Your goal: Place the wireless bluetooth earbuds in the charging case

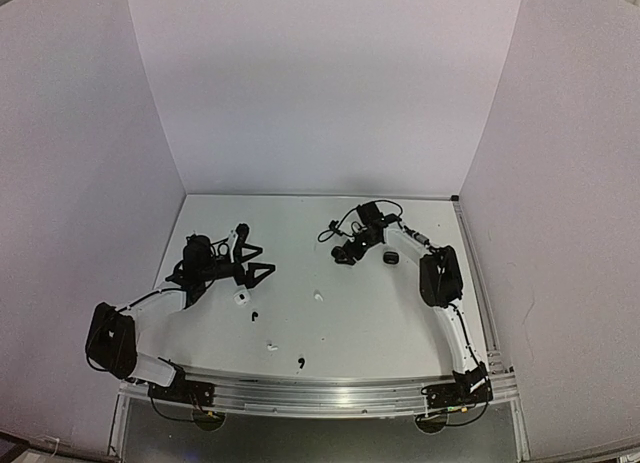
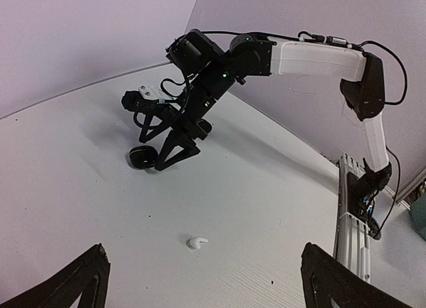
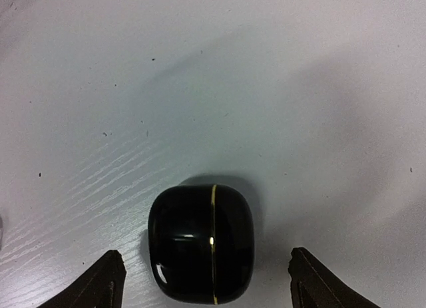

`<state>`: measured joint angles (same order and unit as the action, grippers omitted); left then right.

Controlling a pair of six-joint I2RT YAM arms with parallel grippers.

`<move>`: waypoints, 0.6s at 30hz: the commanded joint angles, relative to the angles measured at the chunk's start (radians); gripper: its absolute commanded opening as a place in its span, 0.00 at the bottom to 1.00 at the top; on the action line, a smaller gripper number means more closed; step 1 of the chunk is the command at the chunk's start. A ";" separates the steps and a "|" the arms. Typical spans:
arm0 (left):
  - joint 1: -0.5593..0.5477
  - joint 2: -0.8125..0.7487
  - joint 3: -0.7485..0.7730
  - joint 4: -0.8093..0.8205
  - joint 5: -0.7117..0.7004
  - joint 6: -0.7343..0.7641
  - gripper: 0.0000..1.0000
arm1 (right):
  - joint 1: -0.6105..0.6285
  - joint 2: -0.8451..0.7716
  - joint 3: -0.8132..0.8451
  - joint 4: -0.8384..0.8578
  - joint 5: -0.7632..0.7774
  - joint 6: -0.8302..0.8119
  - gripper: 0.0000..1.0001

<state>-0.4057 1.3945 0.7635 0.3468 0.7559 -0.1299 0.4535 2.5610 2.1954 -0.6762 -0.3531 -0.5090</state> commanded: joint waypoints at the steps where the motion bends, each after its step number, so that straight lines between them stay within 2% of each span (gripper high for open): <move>1: 0.009 -0.016 -0.003 0.021 -0.003 0.008 0.99 | 0.022 0.057 0.029 0.005 0.035 -0.049 0.77; 3: 0.011 -0.019 -0.003 0.022 -0.004 0.009 0.99 | 0.022 0.063 0.038 0.006 0.040 -0.048 0.72; 6: 0.013 -0.023 -0.007 0.021 -0.006 0.007 0.99 | 0.023 0.071 0.051 0.006 0.050 -0.030 0.53; 12: 0.016 -0.025 -0.004 0.024 -0.006 0.003 0.99 | 0.028 0.050 0.043 0.005 0.057 -0.037 0.34; 18: 0.031 -0.030 -0.005 0.045 -0.018 -0.046 0.99 | 0.071 -0.079 0.035 0.010 0.093 -0.092 0.24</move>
<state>-0.3912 1.3942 0.7631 0.3485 0.7544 -0.1395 0.4847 2.5940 2.2315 -0.6404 -0.3019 -0.5536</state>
